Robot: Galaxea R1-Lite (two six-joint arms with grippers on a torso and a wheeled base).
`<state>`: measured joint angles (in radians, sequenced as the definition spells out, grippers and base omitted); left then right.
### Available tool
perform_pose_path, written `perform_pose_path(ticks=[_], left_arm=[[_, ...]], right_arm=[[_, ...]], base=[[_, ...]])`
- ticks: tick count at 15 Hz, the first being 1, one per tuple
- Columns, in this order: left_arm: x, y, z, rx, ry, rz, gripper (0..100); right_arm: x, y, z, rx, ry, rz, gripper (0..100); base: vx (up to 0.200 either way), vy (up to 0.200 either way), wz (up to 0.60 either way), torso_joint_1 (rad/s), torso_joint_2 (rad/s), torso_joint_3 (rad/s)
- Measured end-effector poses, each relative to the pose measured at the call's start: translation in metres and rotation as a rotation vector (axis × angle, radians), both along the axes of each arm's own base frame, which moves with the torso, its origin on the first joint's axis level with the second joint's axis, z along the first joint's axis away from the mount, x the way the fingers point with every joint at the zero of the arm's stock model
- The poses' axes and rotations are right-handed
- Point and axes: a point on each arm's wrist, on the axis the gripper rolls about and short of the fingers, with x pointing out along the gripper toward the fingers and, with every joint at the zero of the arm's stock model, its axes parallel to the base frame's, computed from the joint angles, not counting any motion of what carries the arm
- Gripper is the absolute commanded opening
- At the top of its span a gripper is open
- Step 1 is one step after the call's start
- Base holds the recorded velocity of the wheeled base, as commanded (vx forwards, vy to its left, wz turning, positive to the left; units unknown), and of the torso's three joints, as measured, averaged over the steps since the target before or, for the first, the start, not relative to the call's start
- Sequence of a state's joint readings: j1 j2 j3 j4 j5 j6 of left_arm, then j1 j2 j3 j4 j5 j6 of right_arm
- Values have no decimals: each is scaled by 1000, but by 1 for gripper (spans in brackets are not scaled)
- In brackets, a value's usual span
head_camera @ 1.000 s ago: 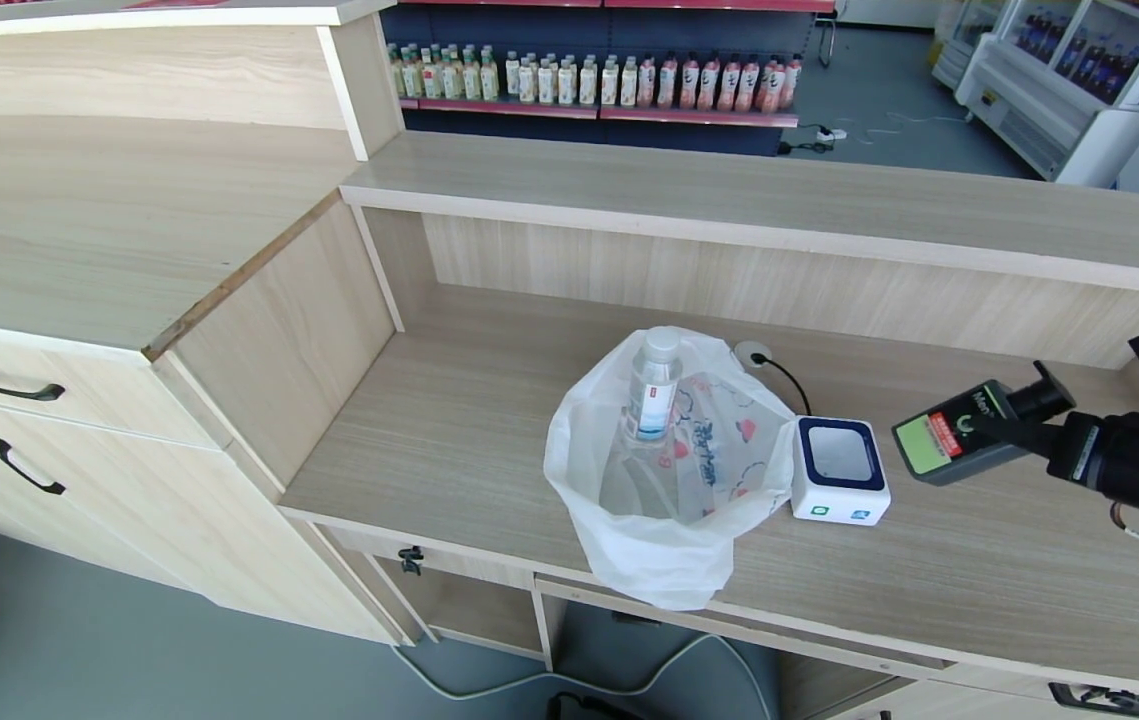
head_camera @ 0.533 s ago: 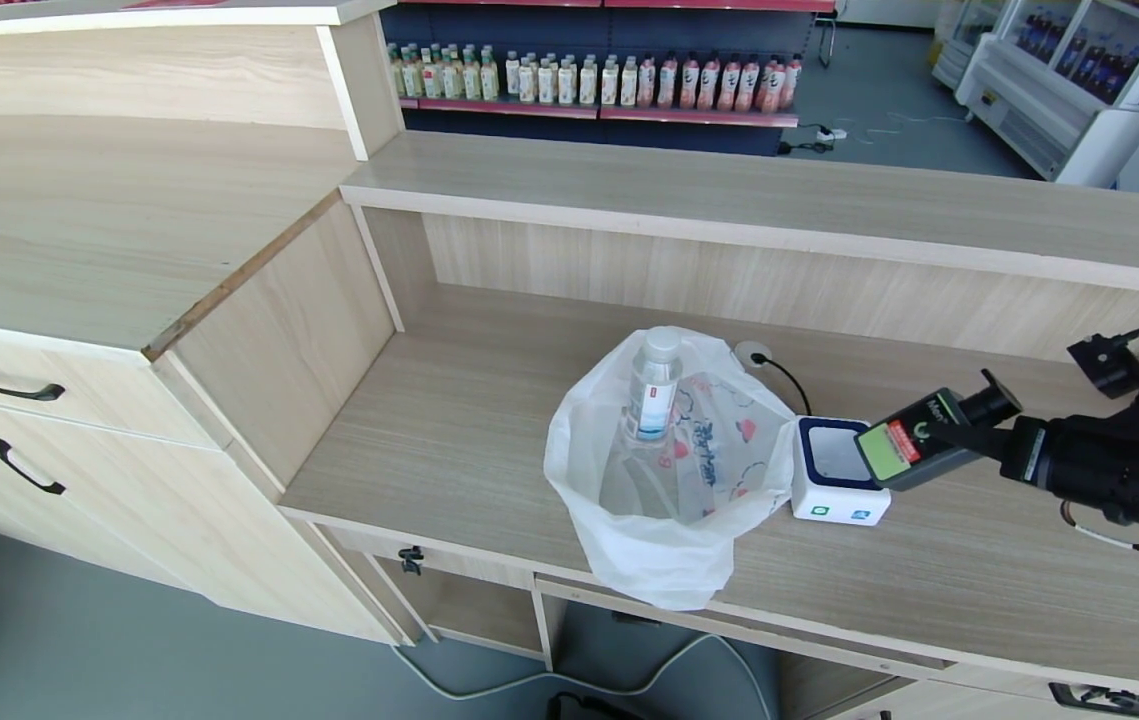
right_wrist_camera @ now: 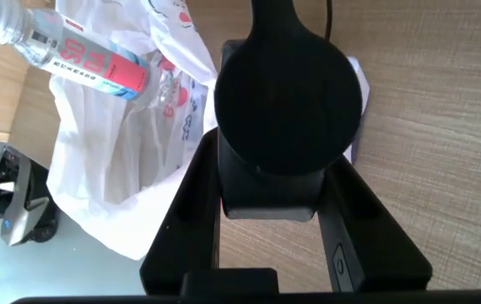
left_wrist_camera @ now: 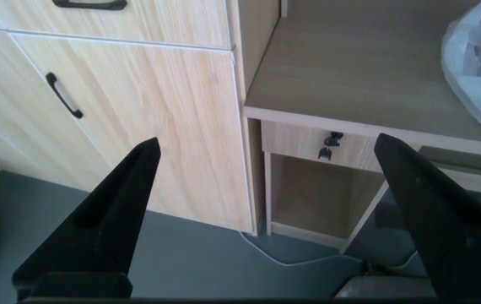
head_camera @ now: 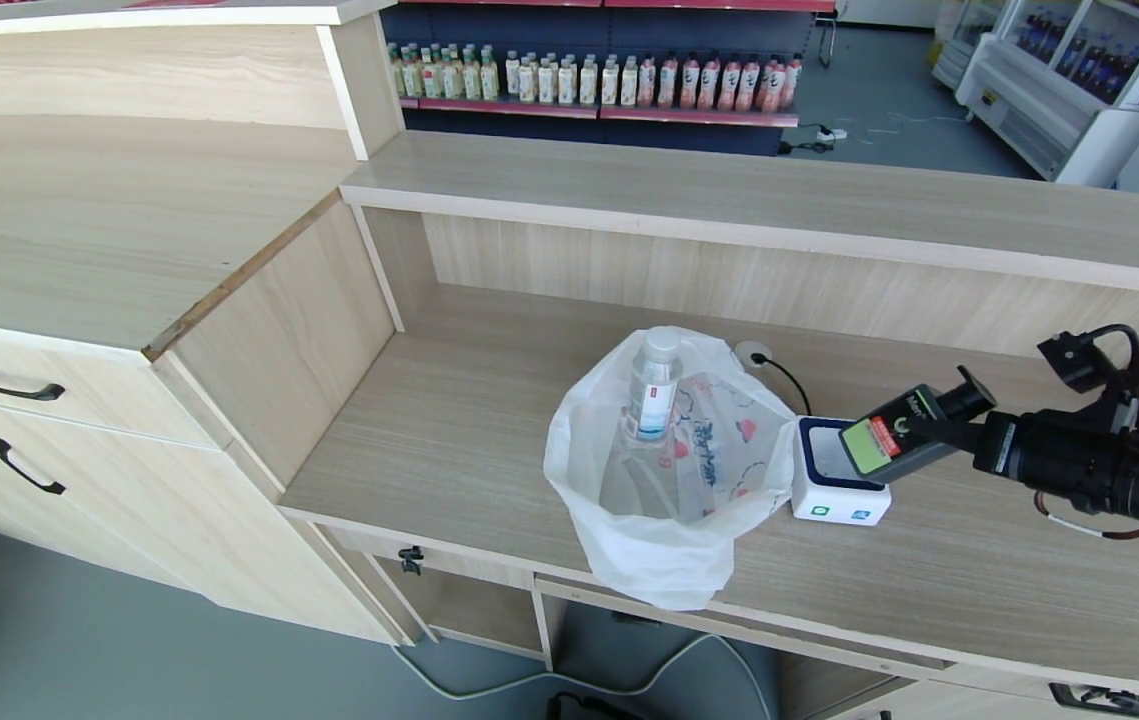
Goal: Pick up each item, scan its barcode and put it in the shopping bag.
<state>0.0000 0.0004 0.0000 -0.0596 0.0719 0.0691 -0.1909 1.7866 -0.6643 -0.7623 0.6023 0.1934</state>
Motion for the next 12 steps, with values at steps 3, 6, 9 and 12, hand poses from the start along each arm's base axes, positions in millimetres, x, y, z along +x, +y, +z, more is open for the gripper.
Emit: perform_pose_path(ticks=[3, 6, 9, 12], left_arm=[[0, 0, 0, 0, 0, 0, 100], [0, 0, 0, 0, 0, 0, 100], [0, 0, 0, 0, 0, 0, 100], [0, 0, 0, 0, 0, 0, 100]], right_arm=[[7, 6, 1, 0, -8, 22, 0], [9, 10, 0, 1, -6, 36, 0], [11, 12, -1, 0, -4, 41, 0], [19, 15, -1, -14, -29, 29, 0]], base=[[0, 0, 0, 0, 0, 0], [0, 0, 0, 0, 0, 0], [0, 0, 0, 0, 0, 0], [0, 0, 0, 0, 0, 0]])
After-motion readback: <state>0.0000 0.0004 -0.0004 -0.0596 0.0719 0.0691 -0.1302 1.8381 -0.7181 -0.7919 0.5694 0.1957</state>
